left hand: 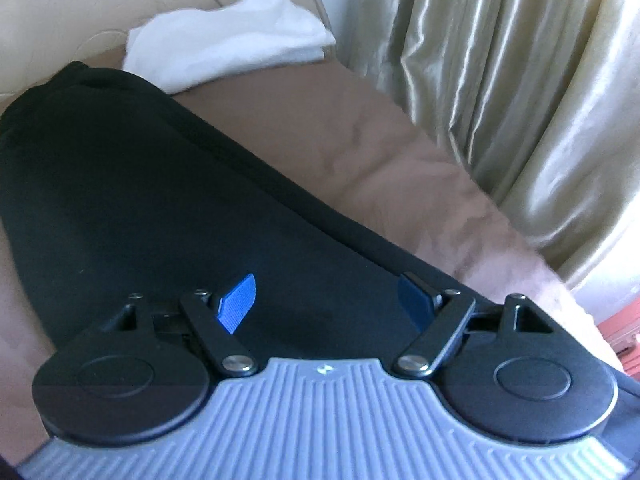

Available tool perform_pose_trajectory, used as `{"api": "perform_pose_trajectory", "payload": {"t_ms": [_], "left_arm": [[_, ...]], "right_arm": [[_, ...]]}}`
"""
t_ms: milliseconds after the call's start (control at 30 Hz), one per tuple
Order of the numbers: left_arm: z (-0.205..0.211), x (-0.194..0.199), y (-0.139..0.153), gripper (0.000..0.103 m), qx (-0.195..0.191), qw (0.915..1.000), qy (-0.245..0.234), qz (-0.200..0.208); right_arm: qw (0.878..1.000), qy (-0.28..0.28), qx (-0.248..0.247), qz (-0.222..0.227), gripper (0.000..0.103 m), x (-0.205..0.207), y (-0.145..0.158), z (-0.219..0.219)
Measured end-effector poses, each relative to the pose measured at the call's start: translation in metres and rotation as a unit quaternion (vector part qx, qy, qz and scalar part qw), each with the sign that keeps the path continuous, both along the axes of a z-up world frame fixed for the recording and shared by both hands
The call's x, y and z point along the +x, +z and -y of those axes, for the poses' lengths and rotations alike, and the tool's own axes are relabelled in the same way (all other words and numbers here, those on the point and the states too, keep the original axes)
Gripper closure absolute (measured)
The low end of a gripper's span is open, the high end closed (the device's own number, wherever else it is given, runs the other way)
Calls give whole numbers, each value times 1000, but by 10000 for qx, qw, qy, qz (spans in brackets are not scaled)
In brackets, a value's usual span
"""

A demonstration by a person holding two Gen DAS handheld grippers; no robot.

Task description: Fold clothes

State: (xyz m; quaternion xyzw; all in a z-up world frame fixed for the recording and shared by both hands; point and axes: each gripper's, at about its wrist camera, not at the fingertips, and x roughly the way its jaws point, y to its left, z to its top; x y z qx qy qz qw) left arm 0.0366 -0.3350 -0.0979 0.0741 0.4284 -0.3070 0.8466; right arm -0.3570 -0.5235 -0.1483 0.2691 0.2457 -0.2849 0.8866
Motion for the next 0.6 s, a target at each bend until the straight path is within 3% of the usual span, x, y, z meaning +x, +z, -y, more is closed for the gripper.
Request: {"api": "perform_pose_trajectory", "payload": {"t_ms": [100,233,300,333,433,533,600], "left_arm": [[24,11,-17,25,325,9994,-72,-49],[52,13,-34,25,831,9953,-495,-95],[65,7,-42,23,1242,9896,-724,110],[71,6,-46,23,1408,9865,-809,193],[72,11,-48,22,1400,9872,-761,33],[62,21,-41,22,1247,9896,-642,-315],[60,23,-38,22,1542,9853,-585,-441]], "right_arm": [[9999,37,-95,-117,98,2,-5,1],[9998,-116,20,152,98,-3,3,5],[9998,-51,-205,25,98,-13,7,1],[9993,9,-297,-246,98,-9,3,0],[9967,193,-338,-719,97,4,-9,-3],[9982,245,-252,-491,85,1,-3,-4],[9983,267,-227,-470,82,-4,3,-6]]}}
